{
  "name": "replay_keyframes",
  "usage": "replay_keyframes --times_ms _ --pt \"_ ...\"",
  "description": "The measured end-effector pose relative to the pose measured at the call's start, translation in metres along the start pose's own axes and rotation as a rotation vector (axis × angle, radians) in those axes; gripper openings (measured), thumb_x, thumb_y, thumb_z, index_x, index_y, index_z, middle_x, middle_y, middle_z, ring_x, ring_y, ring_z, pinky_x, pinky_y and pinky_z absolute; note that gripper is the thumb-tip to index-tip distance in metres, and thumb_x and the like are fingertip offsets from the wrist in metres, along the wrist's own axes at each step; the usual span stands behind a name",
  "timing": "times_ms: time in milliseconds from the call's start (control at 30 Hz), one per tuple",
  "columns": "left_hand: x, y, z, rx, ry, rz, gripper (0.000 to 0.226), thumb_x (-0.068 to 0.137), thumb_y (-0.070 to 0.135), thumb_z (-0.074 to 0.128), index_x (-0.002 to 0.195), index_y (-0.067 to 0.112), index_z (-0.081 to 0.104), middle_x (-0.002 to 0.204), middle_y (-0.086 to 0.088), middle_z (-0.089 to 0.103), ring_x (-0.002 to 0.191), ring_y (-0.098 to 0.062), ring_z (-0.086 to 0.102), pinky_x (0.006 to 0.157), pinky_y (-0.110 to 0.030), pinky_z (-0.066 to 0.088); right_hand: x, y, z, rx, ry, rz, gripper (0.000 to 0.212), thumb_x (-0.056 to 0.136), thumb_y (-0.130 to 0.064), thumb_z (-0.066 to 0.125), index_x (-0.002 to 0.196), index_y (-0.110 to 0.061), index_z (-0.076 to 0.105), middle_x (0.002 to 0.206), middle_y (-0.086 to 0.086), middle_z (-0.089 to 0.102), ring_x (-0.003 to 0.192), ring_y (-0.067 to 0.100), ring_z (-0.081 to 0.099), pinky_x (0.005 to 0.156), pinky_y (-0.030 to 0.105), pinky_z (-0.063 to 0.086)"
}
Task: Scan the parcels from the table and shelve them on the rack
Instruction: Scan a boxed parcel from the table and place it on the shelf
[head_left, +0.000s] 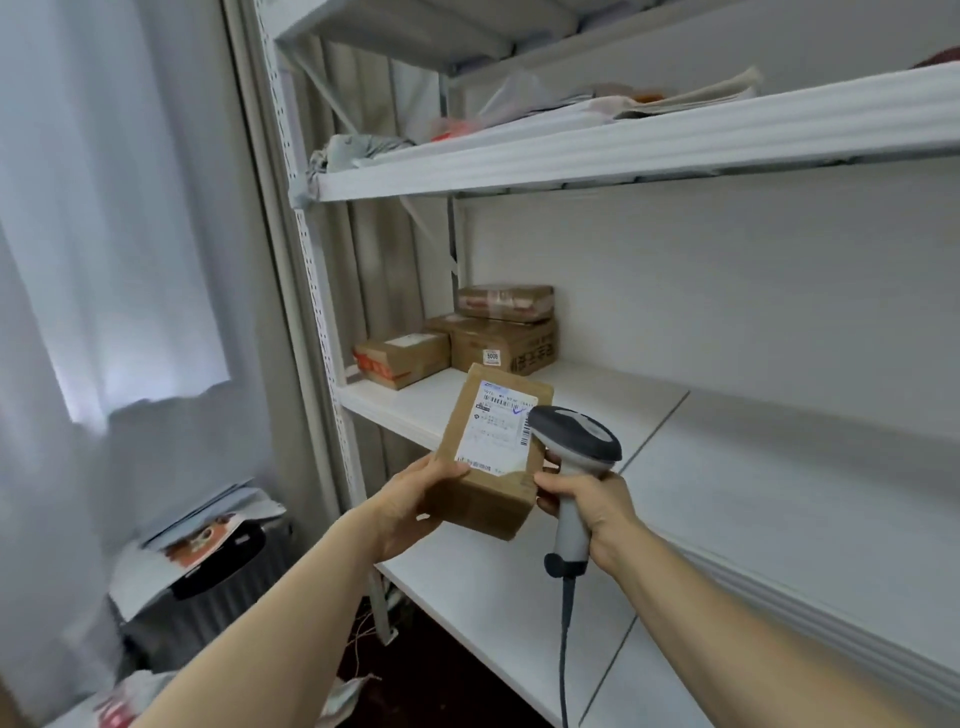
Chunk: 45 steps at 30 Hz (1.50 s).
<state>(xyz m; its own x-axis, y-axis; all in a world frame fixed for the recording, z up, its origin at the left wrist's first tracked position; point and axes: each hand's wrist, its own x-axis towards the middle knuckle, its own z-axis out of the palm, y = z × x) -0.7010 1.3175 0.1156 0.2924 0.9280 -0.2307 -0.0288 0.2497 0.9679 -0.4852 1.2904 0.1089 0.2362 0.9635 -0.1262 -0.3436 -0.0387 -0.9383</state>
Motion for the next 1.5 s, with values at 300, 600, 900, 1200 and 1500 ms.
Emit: replay_keyframes --times_ms 300,600,900,1200,1500 --pt "0.114 0.033 -0.094 -0.091 0.23 -0.054 0.064 0.068 0.05 0.079 0.116 0.018 0.051 0.111 -0.012 0.059 0.102 -0.031 0.061 0.08 -0.044 0.058 0.121 0.021 0.097 -0.089 -0.029 0.03 0.026 0.066 0.001 0.08 0.089 -0.011 0.075 0.079 0.005 0.076 0.077 0.022 0.072 0.076 0.035 0.06" --pt "0.257 0.068 -0.192 0.036 0.135 -0.09 0.037 0.081 0.051 0.069 0.098 0.023 0.051 0.102 -0.008 0.062 0.095 -0.023 0.06 0.084 -0.036 0.057 0.236 0.048 0.203 -0.162 0.074 0.064 0.029 0.068 -0.004 0.08 0.095 -0.007 0.069 0.082 0.008 0.075 0.076 0.022 0.072 0.062 0.029 0.053" --pt "0.354 0.078 -0.232 0.644 0.129 0.112 0.06 0.093 0.055 0.048 0.134 0.013 0.047 0.128 -0.01 0.057 0.114 -0.027 0.055 0.101 -0.041 0.046 0.302 0.067 0.261 -0.136 0.247 0.095 0.03 0.071 -0.006 0.08 0.097 -0.007 0.066 0.095 0.01 0.071 0.086 0.025 0.066 0.072 0.033 0.053" --pt "0.382 0.088 -0.232 1.661 0.056 0.959 0.051 0.09 0.022 0.058 0.139 0.025 0.043 0.138 0.001 0.046 0.126 -0.02 0.041 0.099 -0.032 0.037 0.323 0.074 0.265 -0.148 0.319 0.1 0.035 0.067 -0.007 0.081 0.099 -0.009 0.066 0.094 0.01 0.071 0.088 0.027 0.065 0.064 0.032 0.051" --pt "0.415 0.107 -0.205 1.688 0.1 0.658 0.04 0.093 0.004 0.048 0.131 0.012 0.041 0.129 -0.012 0.041 0.123 -0.029 0.036 0.089 -0.037 0.046 0.303 0.064 0.235 -0.084 0.41 0.053 0.017 0.07 0.006 0.074 0.081 -0.007 0.072 0.085 0.015 0.073 0.076 0.025 0.066 0.085 0.04 0.056"
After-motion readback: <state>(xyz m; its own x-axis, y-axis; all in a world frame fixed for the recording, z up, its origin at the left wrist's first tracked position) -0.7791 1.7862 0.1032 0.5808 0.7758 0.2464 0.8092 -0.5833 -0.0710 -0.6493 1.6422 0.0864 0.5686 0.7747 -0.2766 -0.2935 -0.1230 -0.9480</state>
